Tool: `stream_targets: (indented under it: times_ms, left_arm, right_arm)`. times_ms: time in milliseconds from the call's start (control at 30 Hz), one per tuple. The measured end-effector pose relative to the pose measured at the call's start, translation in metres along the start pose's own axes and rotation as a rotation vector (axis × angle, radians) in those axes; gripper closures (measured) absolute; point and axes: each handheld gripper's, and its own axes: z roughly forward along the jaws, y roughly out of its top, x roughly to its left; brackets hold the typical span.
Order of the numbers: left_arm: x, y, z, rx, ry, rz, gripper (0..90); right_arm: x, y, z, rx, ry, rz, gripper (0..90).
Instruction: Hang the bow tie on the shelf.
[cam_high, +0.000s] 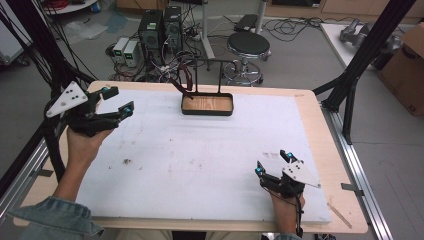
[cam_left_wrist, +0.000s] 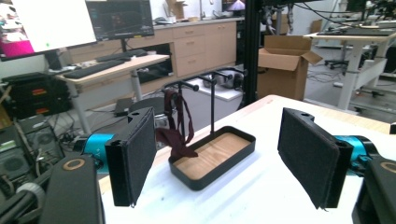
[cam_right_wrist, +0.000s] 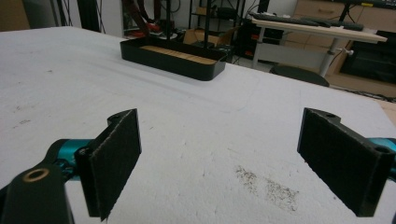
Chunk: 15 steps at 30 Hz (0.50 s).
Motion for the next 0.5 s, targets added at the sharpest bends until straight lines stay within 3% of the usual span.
stream_targets:
  times_ms: [200,500]
  left_arm:
    - [-0.004,-0.016,-0.028,-0.011,0.049,-0.018,27.1]
    - [-0.007,-0.038,-0.057,-0.019,0.1,-0.06,25.6]
  right_arm:
    - [0.001,0.0,0.0,0.004,-0.001,0.001,12.5]
    - [0.001,0.0,0.0,0.004,-0.004,-0.004,12.5]
